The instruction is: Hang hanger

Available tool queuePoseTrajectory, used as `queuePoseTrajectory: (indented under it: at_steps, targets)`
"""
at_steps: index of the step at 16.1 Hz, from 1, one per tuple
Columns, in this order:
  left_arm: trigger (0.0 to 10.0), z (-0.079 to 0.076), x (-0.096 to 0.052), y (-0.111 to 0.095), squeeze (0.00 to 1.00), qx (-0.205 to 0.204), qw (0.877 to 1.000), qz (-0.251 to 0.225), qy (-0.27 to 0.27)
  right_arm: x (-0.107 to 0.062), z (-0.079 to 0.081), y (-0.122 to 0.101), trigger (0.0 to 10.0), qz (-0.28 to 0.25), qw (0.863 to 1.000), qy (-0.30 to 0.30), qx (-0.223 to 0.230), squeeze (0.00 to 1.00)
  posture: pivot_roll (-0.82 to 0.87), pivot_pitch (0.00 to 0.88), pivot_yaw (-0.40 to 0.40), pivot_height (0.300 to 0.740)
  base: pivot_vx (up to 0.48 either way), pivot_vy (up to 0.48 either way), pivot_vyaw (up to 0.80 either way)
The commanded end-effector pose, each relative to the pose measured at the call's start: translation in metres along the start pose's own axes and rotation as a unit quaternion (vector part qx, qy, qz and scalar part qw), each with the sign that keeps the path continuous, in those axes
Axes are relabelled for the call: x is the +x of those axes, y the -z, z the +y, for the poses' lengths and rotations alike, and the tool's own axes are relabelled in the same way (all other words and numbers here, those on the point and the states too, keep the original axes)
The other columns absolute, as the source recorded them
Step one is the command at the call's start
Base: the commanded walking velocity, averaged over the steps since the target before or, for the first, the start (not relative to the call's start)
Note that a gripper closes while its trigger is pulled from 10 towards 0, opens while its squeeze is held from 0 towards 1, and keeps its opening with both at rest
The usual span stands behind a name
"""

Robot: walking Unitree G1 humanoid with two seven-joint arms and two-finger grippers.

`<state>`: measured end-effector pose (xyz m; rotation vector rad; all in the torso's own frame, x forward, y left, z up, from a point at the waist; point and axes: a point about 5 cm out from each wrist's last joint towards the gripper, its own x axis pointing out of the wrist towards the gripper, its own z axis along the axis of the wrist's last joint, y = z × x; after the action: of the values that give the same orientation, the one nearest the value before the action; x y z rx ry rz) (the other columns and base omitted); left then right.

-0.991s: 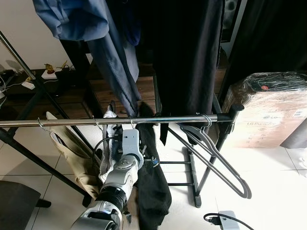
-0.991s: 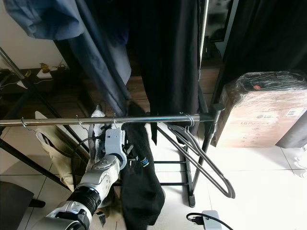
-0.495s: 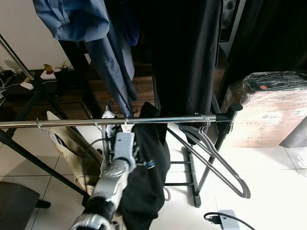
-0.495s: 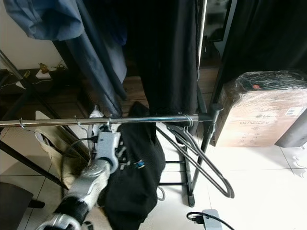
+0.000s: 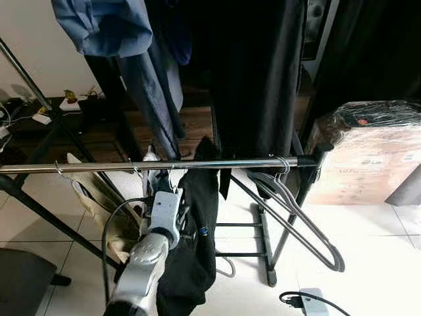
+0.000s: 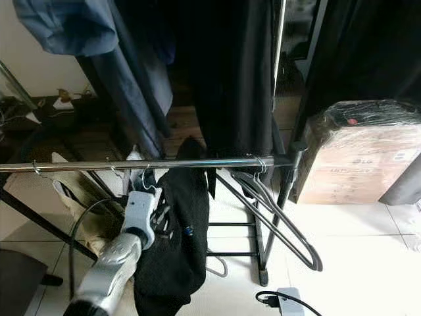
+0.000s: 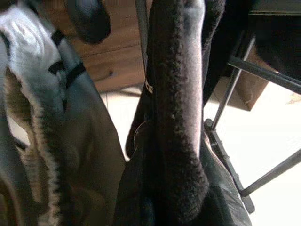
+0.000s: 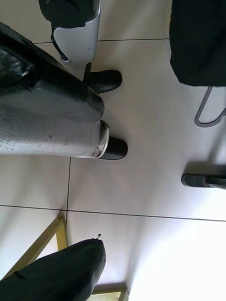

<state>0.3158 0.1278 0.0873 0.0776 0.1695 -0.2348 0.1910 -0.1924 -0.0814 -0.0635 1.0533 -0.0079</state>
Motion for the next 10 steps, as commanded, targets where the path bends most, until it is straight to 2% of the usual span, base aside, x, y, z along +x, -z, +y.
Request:
queuePoseTrajectory:
  at_steps: [1, 3, 4, 5, 6, 9, 10]
  targets:
    - [0.0, 0.001, -0.012, -0.005, 0.0, 0.021, 0.999, -0.022, 0.013, 0.0, 0.003, 0.005, 10.0, 0.011, 1.0, -0.003, -0.003, 0.0, -0.13, 0.089, 0.08, 0.74, 0.0, 0.0, 0.0]
    - [0.0, -0.001, -0.023, -0.001, 0.0, 0.04, 0.999, -0.019, 0.023, 0.0, 0.002, 0.005, 10.0, 0.011, 1.0, -0.003, -0.005, 0.0, -0.13, 0.092, 0.077, 0.74, 0.0, 0.0, 0.0]
    - [5.8, -0.002, -0.034, 0.003, 0.0, 0.047, 0.998, -0.012, 0.031, 0.0, 0.002, 0.005, 10.0, 0.01, 1.0, -0.003, -0.006, 0.0, -0.13, 0.096, 0.076, 0.74, 0.0, 0.0, 0.0]
    - [5.8, -0.002, -0.038, 0.005, 0.0, 0.05, 0.998, -0.008, 0.032, 0.0, 0.002, 0.005, 10.0, 0.01, 1.0, -0.003, -0.006, 0.0, -0.13, 0.097, 0.077, 0.74, 0.0, 0.0, 0.0]
    - [10.0, 0.0, -0.047, 0.008, 0.0, 0.053, 0.998, -0.007, 0.03, 0.0, 0.002, 0.004, 10.0, 0.01, 1.0, -0.003, -0.006, 0.0, -0.13, 0.1, 0.077, 0.74, 0.0, 0.0, 0.0]
    - [10.0, 0.011, -0.065, 0.017, 0.0, 0.059, 0.998, -0.001, 0.003, 0.0, 0.002, 0.004, 10.0, 0.009, 1.0, -0.003, -0.007, 0.0, -0.11, 0.106, 0.071, 0.74, 0.0, 0.0, 0.0]
    - [10.0, 0.01, -0.069, 0.02, 0.0, 0.058, 0.998, 0.003, 0.005, 0.0, 0.002, 0.003, 10.0, 0.009, 1.0, -0.003, -0.007, 0.0, -0.11, 0.106, 0.069, 0.74, 0.0, 0.0, 0.0]
